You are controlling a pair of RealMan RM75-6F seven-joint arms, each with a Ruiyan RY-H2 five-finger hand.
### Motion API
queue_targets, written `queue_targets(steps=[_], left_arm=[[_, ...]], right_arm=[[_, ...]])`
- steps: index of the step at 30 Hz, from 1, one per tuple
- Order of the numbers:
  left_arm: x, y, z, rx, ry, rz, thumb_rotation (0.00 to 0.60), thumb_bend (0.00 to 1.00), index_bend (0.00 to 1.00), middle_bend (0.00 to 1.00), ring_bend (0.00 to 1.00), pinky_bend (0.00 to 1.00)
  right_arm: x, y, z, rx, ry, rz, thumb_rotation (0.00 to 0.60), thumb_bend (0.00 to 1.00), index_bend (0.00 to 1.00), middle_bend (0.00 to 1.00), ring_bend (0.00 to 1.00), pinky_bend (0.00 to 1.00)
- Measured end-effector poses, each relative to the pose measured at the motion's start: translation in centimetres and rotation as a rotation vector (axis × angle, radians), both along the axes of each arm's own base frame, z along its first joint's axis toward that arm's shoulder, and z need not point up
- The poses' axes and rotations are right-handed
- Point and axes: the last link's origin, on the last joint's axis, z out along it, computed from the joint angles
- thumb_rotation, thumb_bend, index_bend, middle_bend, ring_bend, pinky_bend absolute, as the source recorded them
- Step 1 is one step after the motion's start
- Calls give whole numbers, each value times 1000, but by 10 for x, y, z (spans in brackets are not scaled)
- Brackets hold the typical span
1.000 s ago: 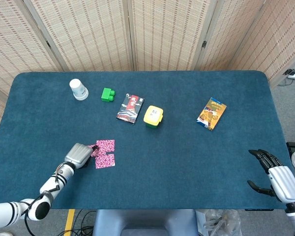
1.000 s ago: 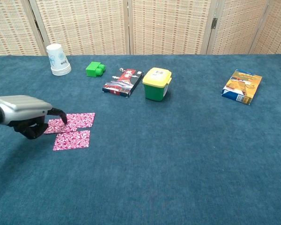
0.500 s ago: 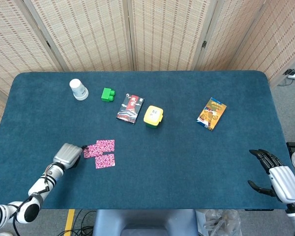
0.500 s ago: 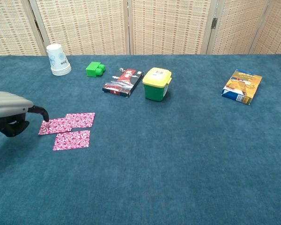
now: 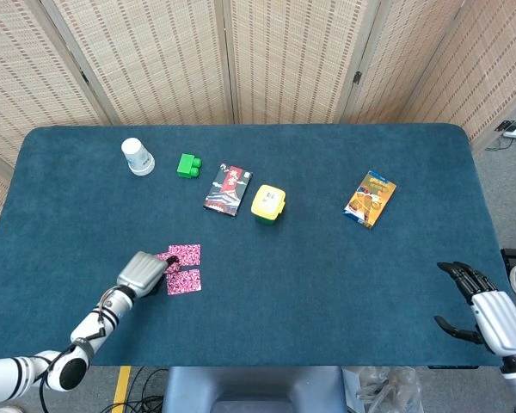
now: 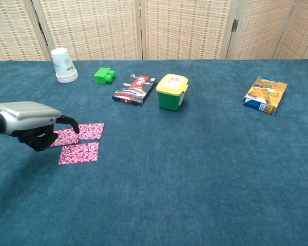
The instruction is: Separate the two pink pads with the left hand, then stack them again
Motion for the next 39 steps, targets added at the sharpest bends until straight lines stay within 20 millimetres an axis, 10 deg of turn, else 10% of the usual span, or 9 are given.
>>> queue_targets(steps=[39], left_arm=[[-29, -5, 14, 2, 83, 79, 600, 764, 240, 937, 923, 1000]], right_arm=[[3, 1, 1, -5, 3, 10, 600, 270, 97, 182, 103, 165]])
